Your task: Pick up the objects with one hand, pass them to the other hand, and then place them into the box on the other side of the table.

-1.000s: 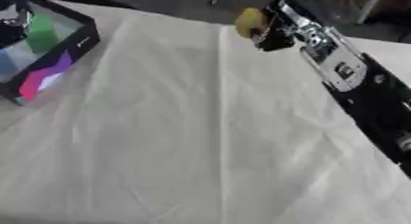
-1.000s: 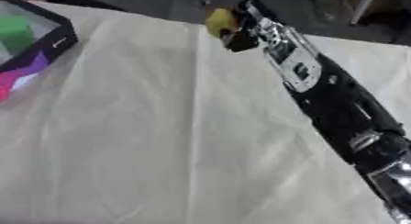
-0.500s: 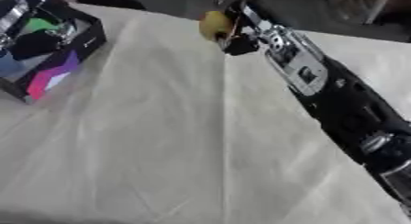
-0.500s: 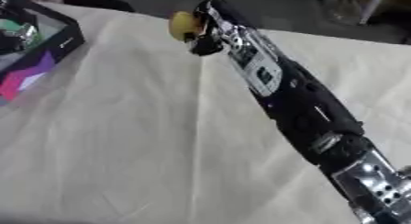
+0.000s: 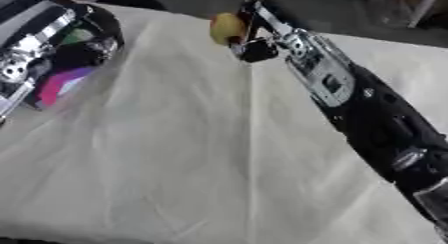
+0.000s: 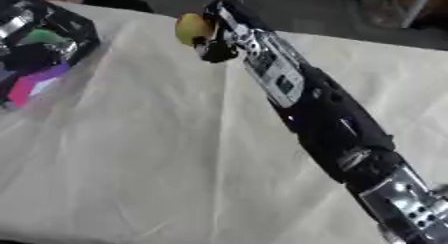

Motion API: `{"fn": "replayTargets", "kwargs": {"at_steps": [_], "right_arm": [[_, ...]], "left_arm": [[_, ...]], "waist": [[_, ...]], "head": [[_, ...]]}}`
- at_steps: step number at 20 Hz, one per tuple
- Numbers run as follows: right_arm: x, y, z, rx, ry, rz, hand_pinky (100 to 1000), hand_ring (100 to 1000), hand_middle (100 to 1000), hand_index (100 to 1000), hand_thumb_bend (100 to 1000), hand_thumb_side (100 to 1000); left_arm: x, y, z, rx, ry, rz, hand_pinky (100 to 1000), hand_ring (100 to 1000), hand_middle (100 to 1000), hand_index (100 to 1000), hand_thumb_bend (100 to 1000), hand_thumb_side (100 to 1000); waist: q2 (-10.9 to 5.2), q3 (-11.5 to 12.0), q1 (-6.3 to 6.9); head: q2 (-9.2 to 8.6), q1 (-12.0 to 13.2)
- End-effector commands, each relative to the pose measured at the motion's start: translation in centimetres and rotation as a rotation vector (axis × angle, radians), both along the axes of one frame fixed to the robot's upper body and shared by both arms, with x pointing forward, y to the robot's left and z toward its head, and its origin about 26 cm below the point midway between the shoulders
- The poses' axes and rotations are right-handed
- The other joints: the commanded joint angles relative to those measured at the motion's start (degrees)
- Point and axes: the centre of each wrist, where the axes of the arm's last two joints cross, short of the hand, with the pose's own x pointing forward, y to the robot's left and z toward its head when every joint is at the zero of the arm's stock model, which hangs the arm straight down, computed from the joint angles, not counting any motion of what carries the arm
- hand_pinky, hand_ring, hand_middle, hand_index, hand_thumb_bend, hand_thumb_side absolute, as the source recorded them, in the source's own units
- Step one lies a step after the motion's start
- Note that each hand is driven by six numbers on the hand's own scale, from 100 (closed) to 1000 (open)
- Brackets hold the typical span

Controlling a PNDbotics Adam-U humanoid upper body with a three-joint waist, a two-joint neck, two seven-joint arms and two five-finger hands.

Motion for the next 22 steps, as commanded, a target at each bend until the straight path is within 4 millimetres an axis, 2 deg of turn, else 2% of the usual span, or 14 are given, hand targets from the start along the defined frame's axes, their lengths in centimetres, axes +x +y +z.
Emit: {"fn": "replayTargets", "kwargs": {"at_steps": [1, 8, 15, 19, 22], "right_arm": [[-0.3, 0.6, 1.7, 0.026, -0.053, 0.046, 802, 502, 452, 442, 100, 100], [-0.6, 1.7, 0.6, 0.075, -0.062, 0.07, 794, 492, 439, 420, 100, 100], [-1.5, 3.2, -0.7, 0.176, -0.062, 0.076, 799, 482, 415, 355, 100, 100], [-2.0, 4.0, -1.5, 0.23, -0.017, 0.077, 798, 483, 412, 317, 100, 100], [-2.4, 4.5, -1.9, 0.26, 0.013, 0.084, 797, 483, 410, 288, 100, 100]], "left_arm": [[0.3, -0.3, 0.7, 0.039, -0.017, -0.011, 945, 756, 707, 852, 100, 438], [1.5, -1.6, 0.0, 0.091, -0.038, -0.012, 941, 772, 730, 871, 100, 334], [2.6, -2.9, -0.3, 0.132, -0.111, 0.001, 935, 775, 734, 871, 100, 191], [2.8, -3.6, -0.2, 0.142, -0.152, 0.001, 932, 774, 733, 869, 105, 167], [3.0, -4.2, -0.1, 0.139, -0.165, -0.014, 935, 774, 731, 867, 115, 214]], "waist": [[-1.0, -0.1, 1.36], [-0.96, -0.1, 1.57], [-0.87, 0.2, 1.67], [-0.77, 0.5, 1.72], [-0.7, 0.6, 1.75]], "head": [[0.07, 0.5], [0.07, 1.0], [0.07, 1.0], [0.07, 0.9], [0.07, 0.7]]}}
